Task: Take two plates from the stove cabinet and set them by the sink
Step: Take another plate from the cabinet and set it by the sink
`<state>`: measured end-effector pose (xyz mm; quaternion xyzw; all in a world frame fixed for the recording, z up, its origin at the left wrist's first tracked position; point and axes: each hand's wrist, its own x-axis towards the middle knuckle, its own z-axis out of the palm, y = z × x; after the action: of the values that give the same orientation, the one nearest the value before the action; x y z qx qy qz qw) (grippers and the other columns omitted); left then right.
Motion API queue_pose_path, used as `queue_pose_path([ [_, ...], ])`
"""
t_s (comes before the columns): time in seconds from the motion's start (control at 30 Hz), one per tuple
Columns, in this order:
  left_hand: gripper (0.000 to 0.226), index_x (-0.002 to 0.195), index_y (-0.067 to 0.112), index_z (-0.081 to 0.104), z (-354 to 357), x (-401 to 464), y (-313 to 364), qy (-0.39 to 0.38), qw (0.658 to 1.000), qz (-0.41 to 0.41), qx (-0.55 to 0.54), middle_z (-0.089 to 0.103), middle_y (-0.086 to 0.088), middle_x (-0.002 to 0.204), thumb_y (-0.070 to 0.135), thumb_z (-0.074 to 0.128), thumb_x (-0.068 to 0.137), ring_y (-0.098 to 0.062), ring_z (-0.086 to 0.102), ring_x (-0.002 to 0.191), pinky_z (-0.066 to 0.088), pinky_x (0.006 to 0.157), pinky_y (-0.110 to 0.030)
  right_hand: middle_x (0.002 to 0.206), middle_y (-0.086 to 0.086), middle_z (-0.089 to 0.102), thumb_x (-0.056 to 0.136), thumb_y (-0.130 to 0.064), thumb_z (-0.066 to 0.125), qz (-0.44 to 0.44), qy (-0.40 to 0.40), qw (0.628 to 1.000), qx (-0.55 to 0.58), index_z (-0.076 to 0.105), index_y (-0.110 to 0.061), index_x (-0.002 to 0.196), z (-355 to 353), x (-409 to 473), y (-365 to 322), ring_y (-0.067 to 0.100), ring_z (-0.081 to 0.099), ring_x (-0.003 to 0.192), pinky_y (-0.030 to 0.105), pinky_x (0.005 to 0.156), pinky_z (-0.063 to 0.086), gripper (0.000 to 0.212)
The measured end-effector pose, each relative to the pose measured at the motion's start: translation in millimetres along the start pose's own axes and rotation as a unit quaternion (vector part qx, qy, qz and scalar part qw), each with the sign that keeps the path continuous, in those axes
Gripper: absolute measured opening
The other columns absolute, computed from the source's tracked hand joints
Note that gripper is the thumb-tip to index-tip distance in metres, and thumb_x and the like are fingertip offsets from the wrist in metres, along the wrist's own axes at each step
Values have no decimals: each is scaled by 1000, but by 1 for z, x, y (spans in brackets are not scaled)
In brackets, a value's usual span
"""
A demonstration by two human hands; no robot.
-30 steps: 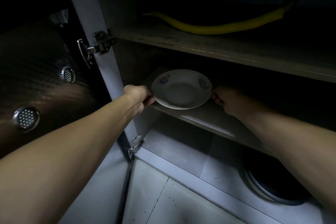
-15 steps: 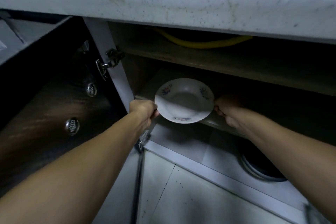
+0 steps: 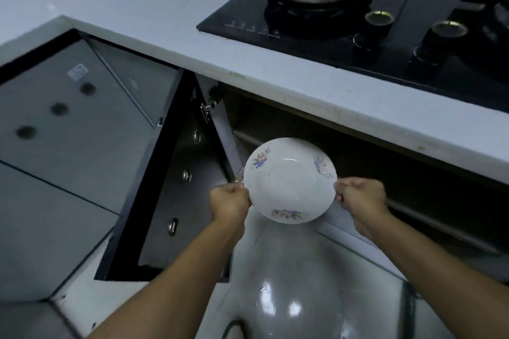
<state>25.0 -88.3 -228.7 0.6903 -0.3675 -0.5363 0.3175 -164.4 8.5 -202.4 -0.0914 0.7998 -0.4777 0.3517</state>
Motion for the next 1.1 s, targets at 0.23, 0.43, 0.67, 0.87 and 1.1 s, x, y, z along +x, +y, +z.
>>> queue_pose_path([
  [0.23, 36, 47, 7, 63, -59, -94, 22, -4, 1000, 12, 9, 58, -12, 58, -11, 54, 77, -21, 52, 62, 56, 73, -55, 68, 20, 65, 80, 4, 63, -8, -22, 998, -53, 69, 3, 71, -38, -72, -18, 22, 56, 60, 37, 60, 52, 11],
  [0.43, 15, 67, -12, 60, -99, -158, 57, 4, 999, 41, 14, 56, -14, 63, -5, 56, 80, -21, 50, 64, 58, 66, -42, 69, 27, 64, 80, 4, 62, -48, -54, 996, -46, 67, 4, 69, -73, -130, -55, 22, 53, 57, 33, 53, 49, 12],
  [0.67, 23, 67, 9, 74, -144, -221, 130, -11, 997, 82, -8, 67, -24, 69, 2, 61, 85, -20, 55, 58, 49, 53, -28, 57, 14, 61, 81, 4, 62, -93, -92, 991, -15, 73, -4, 65, -107, -200, -137, 16, 52, 54, 31, 54, 48, 21],
  [0.87, 20, 63, 2, 69, -194, -255, 196, -38, 991, 122, -36, 59, -10, 58, -2, 61, 81, -20, 50, 59, 46, 61, -33, 47, 1, 57, 81, 2, 61, -90, -95, 991, 23, 74, -5, 61, -115, -256, -198, 11, 46, 47, 23, 44, 41, 24],
  [1.1, 30, 64, 8, 77, -258, -297, 268, -62, 981, 152, -107, 77, -11, 74, -7, 59, 84, -21, 74, 71, 59, 62, -24, 48, 6, 54, 78, 6, 60, -127, -88, 986, 58, 68, 7, 61, -112, -329, -271, 5, 46, 37, 17, 37, 39, 19],
])
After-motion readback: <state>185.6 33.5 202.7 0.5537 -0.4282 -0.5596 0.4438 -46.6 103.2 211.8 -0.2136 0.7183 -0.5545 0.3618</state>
